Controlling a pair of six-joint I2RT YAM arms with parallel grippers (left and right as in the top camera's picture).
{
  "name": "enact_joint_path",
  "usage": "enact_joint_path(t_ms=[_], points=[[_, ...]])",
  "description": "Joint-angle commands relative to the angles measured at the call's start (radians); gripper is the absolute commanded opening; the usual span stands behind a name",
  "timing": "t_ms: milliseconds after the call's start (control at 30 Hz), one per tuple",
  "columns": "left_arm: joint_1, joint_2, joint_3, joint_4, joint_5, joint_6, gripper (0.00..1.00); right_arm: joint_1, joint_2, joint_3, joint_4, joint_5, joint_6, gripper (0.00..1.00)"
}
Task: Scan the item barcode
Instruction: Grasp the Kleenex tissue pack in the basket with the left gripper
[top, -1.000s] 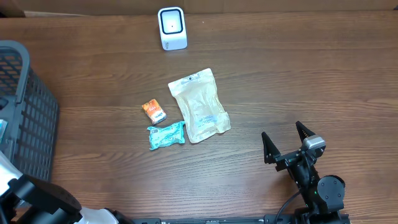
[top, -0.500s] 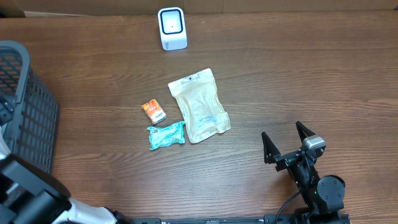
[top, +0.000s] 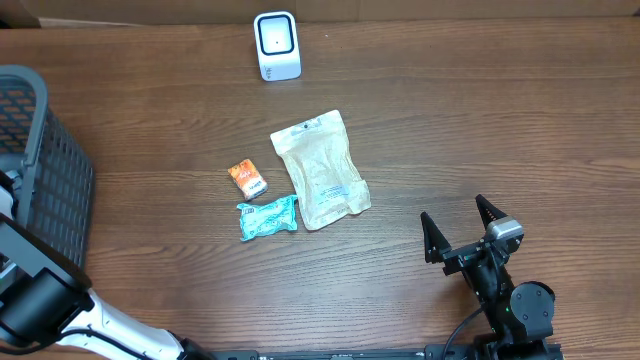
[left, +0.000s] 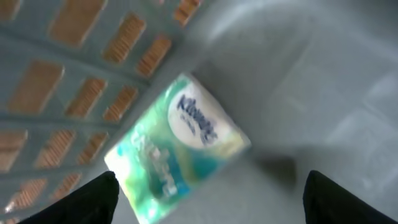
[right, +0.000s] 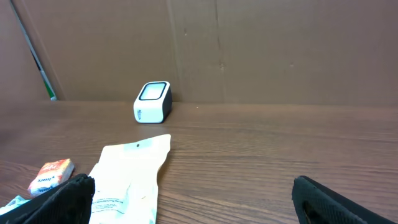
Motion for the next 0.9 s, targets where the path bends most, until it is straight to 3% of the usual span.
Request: enact_joint_path(t_ms=[0, 167, 233, 300, 400, 567, 767, 867], points=[[0.000, 0.047, 0.023, 0.024, -0.021, 0.062, 0.77, -0.003, -0.007, -0.010, 0.005, -0.001, 0.002, 1.00], [0.000, 0.108, 0.023, 0.050, -0.021, 0.062, 0.77, -0.003, -0.007, -0.010, 0.005, -0.001, 0.002, 1.00], [0.000, 0.128, 0.023, 0.049, -0.023, 0.062, 0.72, -0.003, -0.007, -0.010, 0.005, -0.001, 0.002, 1.00], [0.000, 0.139, 0.023, 0.049, -0.022, 0.060, 0.61, -0.003, -0.007, -0.010, 0.005, -0.001, 0.003, 1.00], [0.000, 0.141, 0.023, 0.046, -0.019, 0.050, 0.29, -0.003, -0.007, -0.010, 0.005, -0.001, 0.002, 1.00], [-0.002, 0.138, 0.023, 0.018, -0.020, -0.006, 0.04, -0.003, -0.007, -0.010, 0.005, -0.001, 0.003, 1.00], [-0.003, 0.086, 0.032, -0.050, -0.019, -0.132, 0.04, -0.003, -0.007, -0.010, 0.005, -0.001, 0.002, 1.00], [-0.002, 0.010, 0.088, -0.117, 0.049, -0.198, 0.04, -0.003, -0.007, -0.010, 0.005, -0.001, 0.002, 1.00]])
